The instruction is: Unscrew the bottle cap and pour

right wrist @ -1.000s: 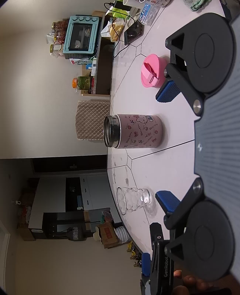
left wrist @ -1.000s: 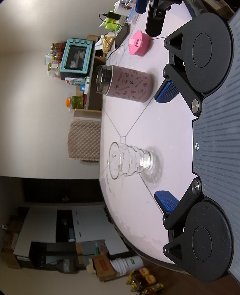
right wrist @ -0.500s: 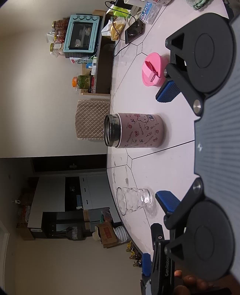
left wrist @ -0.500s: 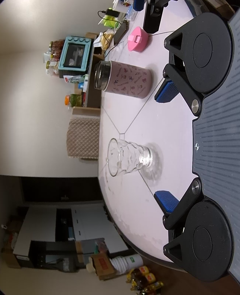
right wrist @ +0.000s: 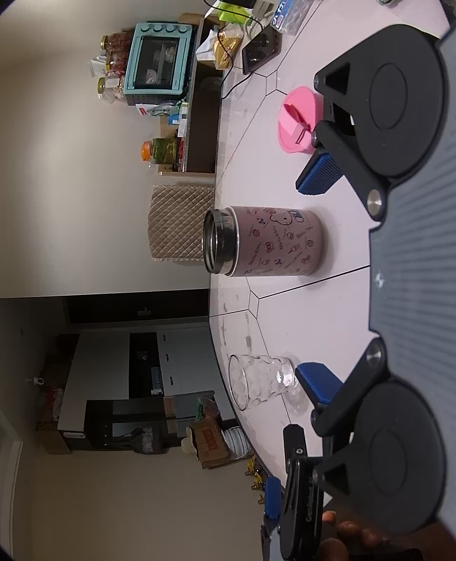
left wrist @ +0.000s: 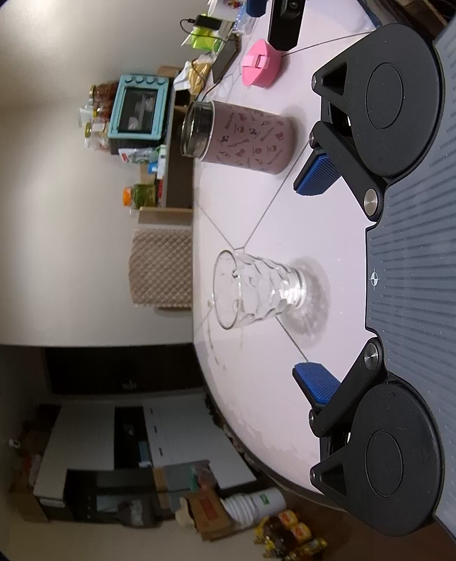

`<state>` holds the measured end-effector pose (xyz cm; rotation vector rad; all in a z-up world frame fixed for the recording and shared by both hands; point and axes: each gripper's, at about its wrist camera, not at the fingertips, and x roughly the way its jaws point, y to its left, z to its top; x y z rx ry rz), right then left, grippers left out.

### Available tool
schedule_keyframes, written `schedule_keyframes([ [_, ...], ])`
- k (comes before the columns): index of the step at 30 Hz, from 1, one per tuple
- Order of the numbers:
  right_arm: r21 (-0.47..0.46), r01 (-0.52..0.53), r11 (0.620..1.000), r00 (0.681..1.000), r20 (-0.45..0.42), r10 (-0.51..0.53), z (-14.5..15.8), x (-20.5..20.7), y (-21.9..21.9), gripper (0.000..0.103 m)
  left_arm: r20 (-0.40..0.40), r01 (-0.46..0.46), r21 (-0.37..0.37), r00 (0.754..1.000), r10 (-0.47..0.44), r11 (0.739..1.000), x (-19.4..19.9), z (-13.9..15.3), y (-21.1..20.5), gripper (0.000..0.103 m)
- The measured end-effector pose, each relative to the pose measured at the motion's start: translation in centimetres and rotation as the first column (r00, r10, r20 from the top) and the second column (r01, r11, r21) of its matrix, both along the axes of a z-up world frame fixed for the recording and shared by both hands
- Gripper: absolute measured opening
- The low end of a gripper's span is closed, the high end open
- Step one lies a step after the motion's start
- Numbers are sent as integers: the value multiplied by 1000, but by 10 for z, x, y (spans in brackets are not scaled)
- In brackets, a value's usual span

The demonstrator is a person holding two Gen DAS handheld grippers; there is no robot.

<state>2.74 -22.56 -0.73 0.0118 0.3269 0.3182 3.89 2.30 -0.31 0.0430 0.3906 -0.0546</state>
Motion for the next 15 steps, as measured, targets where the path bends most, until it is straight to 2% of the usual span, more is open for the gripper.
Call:
schedule_keyframes([
  [15, 9, 28, 1000, 1000, 7, -28, -5, 32, 8, 103, 19, 125, 4, 992, -125, 992, 53, -12, 25, 103],
])
